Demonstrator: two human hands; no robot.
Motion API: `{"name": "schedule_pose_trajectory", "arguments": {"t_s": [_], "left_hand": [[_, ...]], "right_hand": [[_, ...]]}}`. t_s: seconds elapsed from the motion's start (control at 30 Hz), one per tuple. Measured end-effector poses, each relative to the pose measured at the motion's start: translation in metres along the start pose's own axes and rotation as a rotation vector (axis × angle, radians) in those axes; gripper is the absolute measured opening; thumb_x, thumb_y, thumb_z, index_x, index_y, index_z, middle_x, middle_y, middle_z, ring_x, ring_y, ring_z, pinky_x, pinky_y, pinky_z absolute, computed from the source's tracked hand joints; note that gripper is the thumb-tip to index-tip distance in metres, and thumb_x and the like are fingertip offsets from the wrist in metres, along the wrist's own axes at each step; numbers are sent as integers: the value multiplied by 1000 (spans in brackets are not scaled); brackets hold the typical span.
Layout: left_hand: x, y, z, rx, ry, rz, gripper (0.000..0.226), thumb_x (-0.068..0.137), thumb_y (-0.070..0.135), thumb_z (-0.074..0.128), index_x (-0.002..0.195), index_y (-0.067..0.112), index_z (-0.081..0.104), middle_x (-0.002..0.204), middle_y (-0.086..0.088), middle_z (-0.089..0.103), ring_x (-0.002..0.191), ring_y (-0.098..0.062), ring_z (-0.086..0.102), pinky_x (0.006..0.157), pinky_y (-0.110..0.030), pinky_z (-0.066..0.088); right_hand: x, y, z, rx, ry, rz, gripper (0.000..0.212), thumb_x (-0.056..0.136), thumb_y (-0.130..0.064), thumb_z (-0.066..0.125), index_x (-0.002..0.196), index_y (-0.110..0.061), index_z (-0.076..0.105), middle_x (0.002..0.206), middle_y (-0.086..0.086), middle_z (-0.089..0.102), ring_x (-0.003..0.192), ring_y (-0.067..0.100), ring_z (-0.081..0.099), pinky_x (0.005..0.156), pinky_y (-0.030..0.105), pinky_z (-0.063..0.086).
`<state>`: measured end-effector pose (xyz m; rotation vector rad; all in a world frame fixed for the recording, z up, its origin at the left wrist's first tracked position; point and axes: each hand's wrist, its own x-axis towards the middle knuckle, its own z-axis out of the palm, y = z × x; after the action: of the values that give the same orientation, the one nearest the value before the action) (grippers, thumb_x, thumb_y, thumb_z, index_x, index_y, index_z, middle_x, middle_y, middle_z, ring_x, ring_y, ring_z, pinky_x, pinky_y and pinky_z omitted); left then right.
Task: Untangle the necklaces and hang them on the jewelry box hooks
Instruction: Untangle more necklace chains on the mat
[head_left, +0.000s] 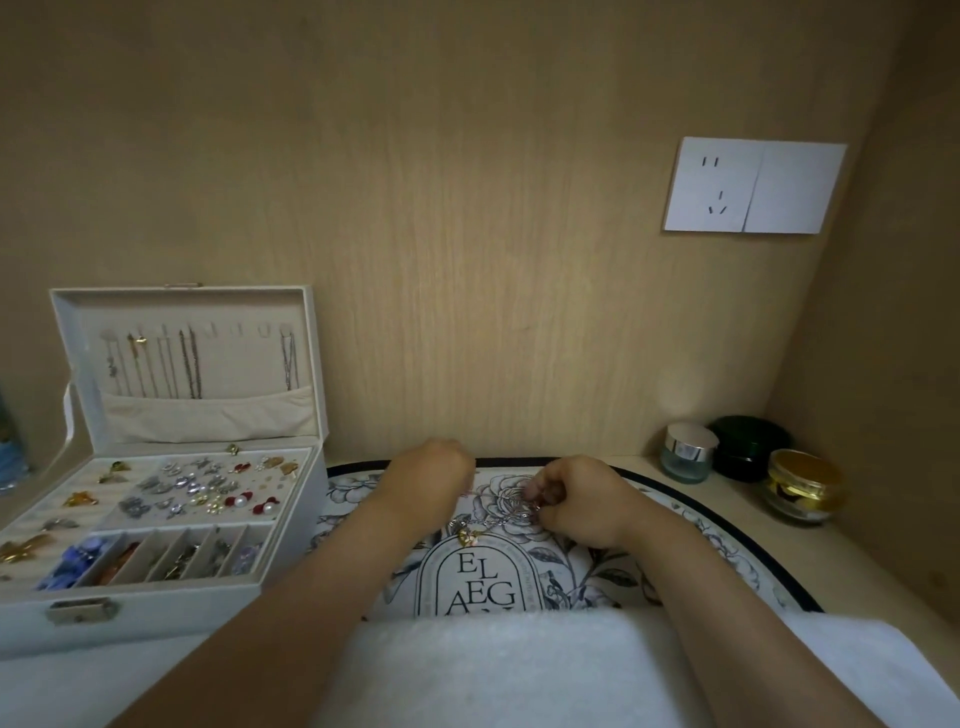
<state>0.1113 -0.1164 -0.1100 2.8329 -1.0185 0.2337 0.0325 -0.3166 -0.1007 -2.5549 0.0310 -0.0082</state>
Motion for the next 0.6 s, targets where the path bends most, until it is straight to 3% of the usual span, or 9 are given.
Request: {"name": "schedule_pose_trajectory", "arguments": {"t_s": [0.1,0.13,0.23,0.3,0.37,0.47,0.6], "left_hand": [[-2,-6,4,-101,71,-143,18,90,-4,50,90,14,48,89,-2,50,80,-18,52,64,-30,45],[-3,-7,2,-254,123,-209,18,95,-2,46,88,15,43,84,-1,49,76,-18,51,59,-27,42],[-3,-11,-10,-717,300,-441,17,105,12,35,96,8,49,78,-5,58,63,-15,51,47,-19,39],[0,-20,-12,-908,429,-614,28,105,20,32,108,5,56,79,-6,61,63,-18,55,53,-26,43],[-1,-25,-13,-1011,535,-687,24,104,21,33,110,10,54,80,-9,62,63,-22,59,56,-33,49],[-8,-23,-16,-924,610,-669,17,104,20,34,101,17,50,82,-13,64,63,-25,65,54,-36,56],[-18,-25,-12,-514,568,-568,17,98,5,41,94,9,57,86,-6,60,76,-21,58,58,-29,42]], "right_hand": [[1,3,-1,-1,46,27,17,85,-11,66,91,-25,72,83,-14,65,77,1,61,62,9,42],[2,5,-1,-11,75,34,15,87,-12,65,94,-24,71,84,-13,63,78,3,59,61,11,42],[2,8,-2,-47,113,71,17,87,-12,62,92,-26,70,89,-7,65,80,7,60,61,14,42],[2,8,-3,-75,118,113,23,85,-7,59,83,-27,71,90,-5,68,79,7,60,61,15,43],[1,9,-4,-133,158,161,19,85,-9,61,83,-25,72,91,-4,69,83,11,62,67,20,48],[1,12,-6,-261,248,250,10,85,-18,67,92,-19,74,95,1,71,88,20,66,78,31,57],[-6,3,-6,-576,300,278,22,87,-25,65,108,-20,71,106,4,64,98,24,60,85,35,54]]}}
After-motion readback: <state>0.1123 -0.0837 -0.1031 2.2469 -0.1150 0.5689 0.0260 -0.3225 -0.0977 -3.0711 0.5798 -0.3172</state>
